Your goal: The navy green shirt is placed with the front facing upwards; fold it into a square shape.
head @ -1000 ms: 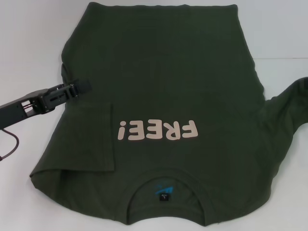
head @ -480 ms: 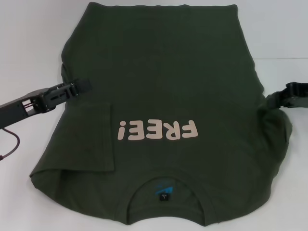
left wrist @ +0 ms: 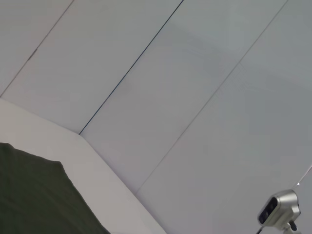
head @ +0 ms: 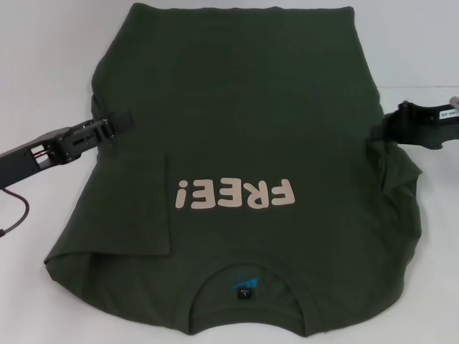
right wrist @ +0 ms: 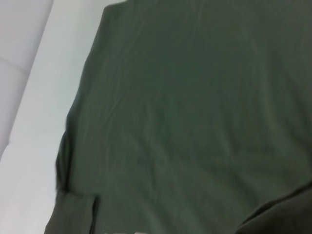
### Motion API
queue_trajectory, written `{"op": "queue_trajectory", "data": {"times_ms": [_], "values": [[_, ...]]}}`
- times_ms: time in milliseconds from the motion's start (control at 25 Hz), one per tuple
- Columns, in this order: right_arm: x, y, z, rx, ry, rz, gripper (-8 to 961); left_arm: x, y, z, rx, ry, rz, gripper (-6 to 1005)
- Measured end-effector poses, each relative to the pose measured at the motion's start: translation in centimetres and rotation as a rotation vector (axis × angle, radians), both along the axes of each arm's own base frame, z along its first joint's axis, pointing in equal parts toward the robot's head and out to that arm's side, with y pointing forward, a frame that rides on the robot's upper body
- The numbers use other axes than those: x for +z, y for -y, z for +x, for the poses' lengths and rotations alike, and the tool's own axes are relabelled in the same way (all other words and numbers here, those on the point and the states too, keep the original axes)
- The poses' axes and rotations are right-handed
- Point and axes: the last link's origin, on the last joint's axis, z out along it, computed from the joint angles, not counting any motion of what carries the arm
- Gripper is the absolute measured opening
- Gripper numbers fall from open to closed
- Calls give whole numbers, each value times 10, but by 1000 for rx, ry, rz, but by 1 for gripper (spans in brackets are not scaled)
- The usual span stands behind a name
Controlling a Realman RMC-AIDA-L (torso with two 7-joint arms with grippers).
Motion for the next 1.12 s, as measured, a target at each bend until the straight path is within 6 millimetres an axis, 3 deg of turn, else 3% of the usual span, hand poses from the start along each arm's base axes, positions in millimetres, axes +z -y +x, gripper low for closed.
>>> {"op": "queue_trajectory", "data": {"times_ms": [240, 560, 920, 1120], "values": [[-15, -6, -6, -3, -3, 37, 93, 1, 0, -1, 4, 5, 7, 500], [-37, -4, -22, 53, 45, -59, 109, 3, 0, -2, 13, 7, 18, 495], [-40, -3, -15, 37, 57, -58, 126, 4, 1, -7, 31, 20, 24, 489], [-38, -3, -16, 81, 64, -60, 327, 5, 2, -9, 43, 26, 18, 486]]}}
